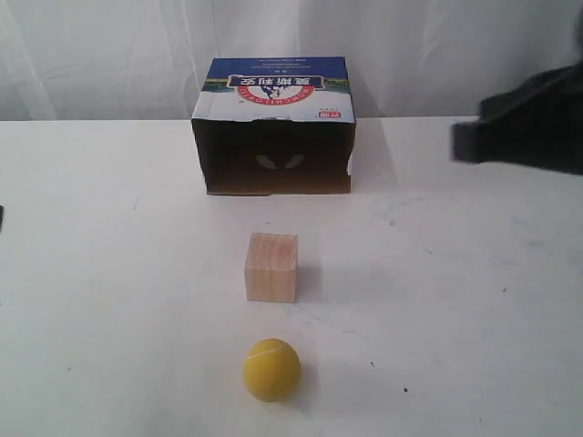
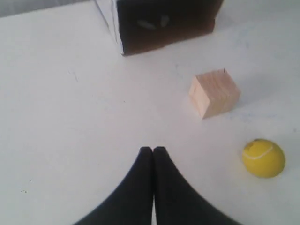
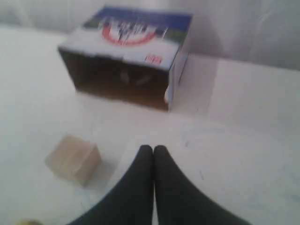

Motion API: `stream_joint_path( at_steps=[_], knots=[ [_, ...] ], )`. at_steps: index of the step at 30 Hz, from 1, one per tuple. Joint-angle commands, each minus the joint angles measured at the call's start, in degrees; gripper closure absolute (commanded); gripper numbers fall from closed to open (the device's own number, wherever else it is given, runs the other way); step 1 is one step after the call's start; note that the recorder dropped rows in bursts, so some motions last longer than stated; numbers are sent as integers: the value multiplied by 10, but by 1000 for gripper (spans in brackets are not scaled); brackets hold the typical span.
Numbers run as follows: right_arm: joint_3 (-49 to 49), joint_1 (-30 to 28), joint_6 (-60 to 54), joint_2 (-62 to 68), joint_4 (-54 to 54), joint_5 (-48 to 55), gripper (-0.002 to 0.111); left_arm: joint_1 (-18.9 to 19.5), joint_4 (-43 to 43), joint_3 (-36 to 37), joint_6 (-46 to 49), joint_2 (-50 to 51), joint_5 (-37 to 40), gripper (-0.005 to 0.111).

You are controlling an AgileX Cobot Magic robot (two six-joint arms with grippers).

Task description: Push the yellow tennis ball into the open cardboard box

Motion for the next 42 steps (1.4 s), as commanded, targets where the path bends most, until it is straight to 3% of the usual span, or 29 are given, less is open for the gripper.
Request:
stream_joint_path(
  at_steps=[1,8,11,18,31,42],
  knots=[
    [-77,45,-172,145,126,72,108,-5,-24,-51,92,157,26,107],
    [-113,109,-258,303,233,64,108,-5,-117,-61,202,276,-19,107],
    [-113,160,-259,358,245,59,108,-5,-126,-61,206,303,-44,107],
    [-113,218,-259,385,261,45,108,-5,-126,-61,209,313,-49,107],
    [-112,218,-285,430,304,76,108,-5,-126,-61,213,313,-52,107],
    [-111,217,-260,452,258,87,108,-5,-126,-61,213,313,-52,107]
  ],
)
